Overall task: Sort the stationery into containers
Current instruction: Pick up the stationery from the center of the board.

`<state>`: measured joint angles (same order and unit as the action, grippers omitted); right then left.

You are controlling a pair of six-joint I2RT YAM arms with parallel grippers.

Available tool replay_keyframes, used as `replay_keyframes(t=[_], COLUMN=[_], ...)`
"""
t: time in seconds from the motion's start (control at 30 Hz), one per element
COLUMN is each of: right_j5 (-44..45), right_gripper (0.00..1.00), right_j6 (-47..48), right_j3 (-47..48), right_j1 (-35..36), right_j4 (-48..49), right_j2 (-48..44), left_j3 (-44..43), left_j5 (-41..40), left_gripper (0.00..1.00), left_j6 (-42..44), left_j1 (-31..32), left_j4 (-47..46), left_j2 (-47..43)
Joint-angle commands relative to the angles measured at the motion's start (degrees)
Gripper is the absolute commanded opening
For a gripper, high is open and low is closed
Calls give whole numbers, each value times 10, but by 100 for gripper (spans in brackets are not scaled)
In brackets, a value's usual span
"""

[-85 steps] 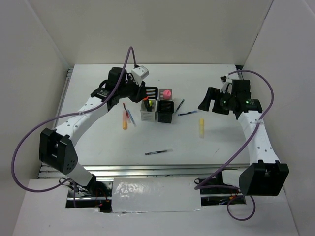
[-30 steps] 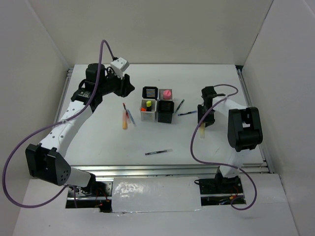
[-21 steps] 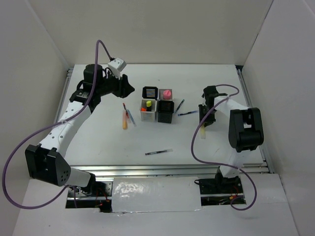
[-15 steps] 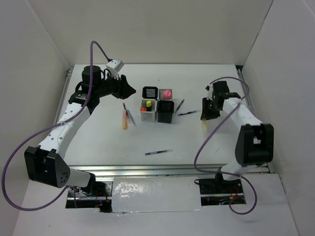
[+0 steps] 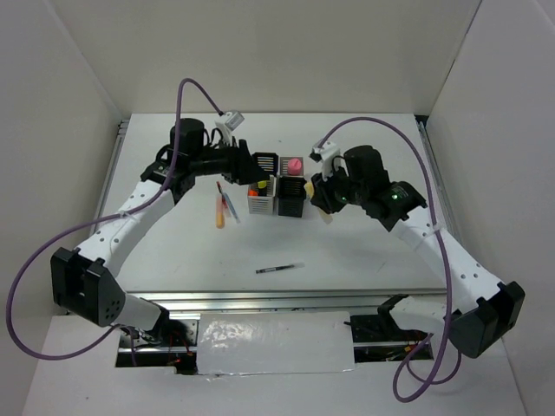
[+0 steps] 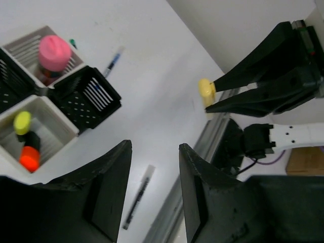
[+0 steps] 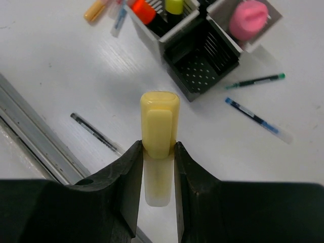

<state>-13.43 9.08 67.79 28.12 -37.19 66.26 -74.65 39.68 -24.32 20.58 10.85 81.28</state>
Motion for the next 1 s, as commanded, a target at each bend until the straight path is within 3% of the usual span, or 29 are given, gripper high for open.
replay_keyframes(t=[0.0,0.63,0.97], right_j5=[23,66,71], right_gripper=[0,0,0], right_j6=[41,83,88], right_j3=[41,89,110], right_j1=[53,144,148], right_j4=[21,34,39], right_j2=[12,65,79], left_j3=[-22,-1,19], left_j5=[29,56,67], left_gripper=[54,58,61], left_j6=[-44,-79,-88], left_j1=[17,61,73], left_j4=[-18,-46,-55], left_j2=[7,22,21])
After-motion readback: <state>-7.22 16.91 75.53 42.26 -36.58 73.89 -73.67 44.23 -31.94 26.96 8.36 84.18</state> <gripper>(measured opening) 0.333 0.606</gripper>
